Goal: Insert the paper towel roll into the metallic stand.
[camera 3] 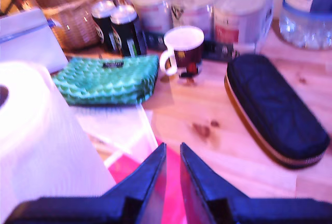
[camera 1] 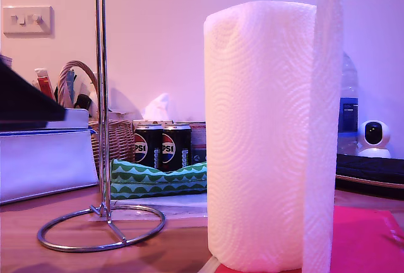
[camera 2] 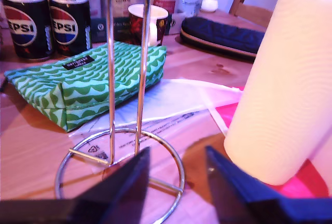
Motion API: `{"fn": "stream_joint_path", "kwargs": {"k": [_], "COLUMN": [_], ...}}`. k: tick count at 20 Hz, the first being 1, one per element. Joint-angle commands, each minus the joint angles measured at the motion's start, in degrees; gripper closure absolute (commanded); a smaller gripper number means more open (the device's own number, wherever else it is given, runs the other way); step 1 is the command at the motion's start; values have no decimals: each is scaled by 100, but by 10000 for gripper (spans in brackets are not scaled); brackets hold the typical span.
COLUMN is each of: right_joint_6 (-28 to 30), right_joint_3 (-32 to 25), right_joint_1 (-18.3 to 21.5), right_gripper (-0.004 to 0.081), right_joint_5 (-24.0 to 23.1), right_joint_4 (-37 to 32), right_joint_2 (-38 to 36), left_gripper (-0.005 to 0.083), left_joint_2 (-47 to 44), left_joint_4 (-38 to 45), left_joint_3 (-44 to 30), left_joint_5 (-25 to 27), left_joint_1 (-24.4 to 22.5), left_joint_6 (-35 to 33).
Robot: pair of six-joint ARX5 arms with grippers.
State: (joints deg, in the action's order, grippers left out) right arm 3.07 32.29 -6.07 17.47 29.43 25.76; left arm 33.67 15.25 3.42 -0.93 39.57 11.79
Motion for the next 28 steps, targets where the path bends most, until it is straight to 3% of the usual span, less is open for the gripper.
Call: {"fn": "stream_joint_path", "kwargs": {"k": [1, 14, 21, 24, 28], "right_joint_6": [22, 48, 304, 671, 813], "right_joint_3": [146, 437, 461, 680, 1849], "right_joint_1": [-50, -72, -85, -229, -485], "right_gripper": [699, 699, 699, 689, 535], "right_joint_5": [20, 17, 48, 61, 59], "right_joint_4": [-39, -44, -11, 564, 1950], "right_joint_2": [114, 260, 260, 339, 994], "left_gripper": [450, 451, 451, 451, 464], "left_joint_2": [382, 4037, 5237, 5591, 5978], "left_joint_4": [468, 3960, 4332, 4330, 4330], "left_joint_3": [-90, -70, 339, 621, 844], "left_joint_5": [127, 140, -332, -494, -793], "left_joint_1": [-7, -116, -417, -538, -669], "left_joint_6": [-44, -474, -944, -1137, -1231]}}
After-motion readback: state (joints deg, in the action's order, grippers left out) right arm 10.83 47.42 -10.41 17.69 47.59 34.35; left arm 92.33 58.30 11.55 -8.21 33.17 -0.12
